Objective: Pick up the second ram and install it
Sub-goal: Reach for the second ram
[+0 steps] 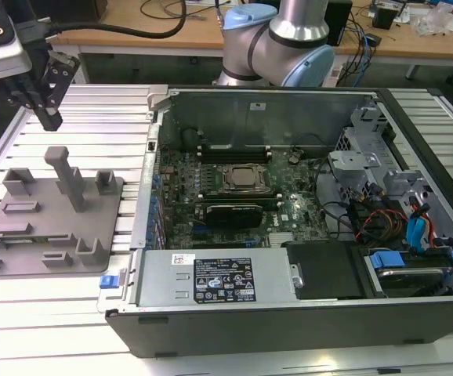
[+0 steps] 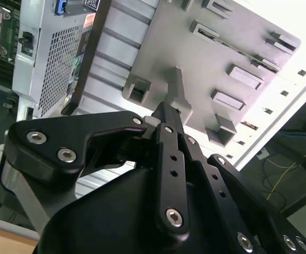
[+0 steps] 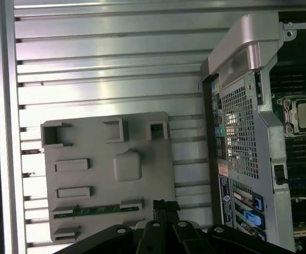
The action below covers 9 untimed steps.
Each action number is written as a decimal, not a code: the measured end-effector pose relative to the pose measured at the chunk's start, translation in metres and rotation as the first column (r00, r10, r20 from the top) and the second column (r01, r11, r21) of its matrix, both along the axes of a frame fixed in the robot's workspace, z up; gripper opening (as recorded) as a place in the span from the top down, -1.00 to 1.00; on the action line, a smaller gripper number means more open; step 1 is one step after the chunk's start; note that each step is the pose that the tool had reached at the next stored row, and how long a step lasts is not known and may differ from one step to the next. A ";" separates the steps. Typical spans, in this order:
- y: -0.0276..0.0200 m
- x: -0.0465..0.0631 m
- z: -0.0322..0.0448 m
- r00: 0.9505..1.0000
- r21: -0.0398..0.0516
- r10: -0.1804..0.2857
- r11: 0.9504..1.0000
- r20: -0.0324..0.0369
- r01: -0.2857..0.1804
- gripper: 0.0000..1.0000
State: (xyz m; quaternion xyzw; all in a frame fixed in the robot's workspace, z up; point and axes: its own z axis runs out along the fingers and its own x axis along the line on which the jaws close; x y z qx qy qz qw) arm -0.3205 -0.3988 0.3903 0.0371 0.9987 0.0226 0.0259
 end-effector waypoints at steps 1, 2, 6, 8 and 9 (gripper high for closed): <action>0.0000 -0.004 -0.0008 1.000 0.000 0.000 1.000 0.000 0.000 0.84; -0.0001 -0.007 -0.0013 1.000 0.000 0.000 1.000 0.000 0.000 0.84; -0.0001 -0.019 -0.0022 1.000 0.000 0.000 1.000 0.000 0.000 0.84; -0.0001 -0.022 -0.0024 1.000 0.000 0.000 1.000 0.000 0.000 0.84; -0.0001 -0.027 -0.0028 1.000 0.000 0.000 1.000 0.000 0.000 0.84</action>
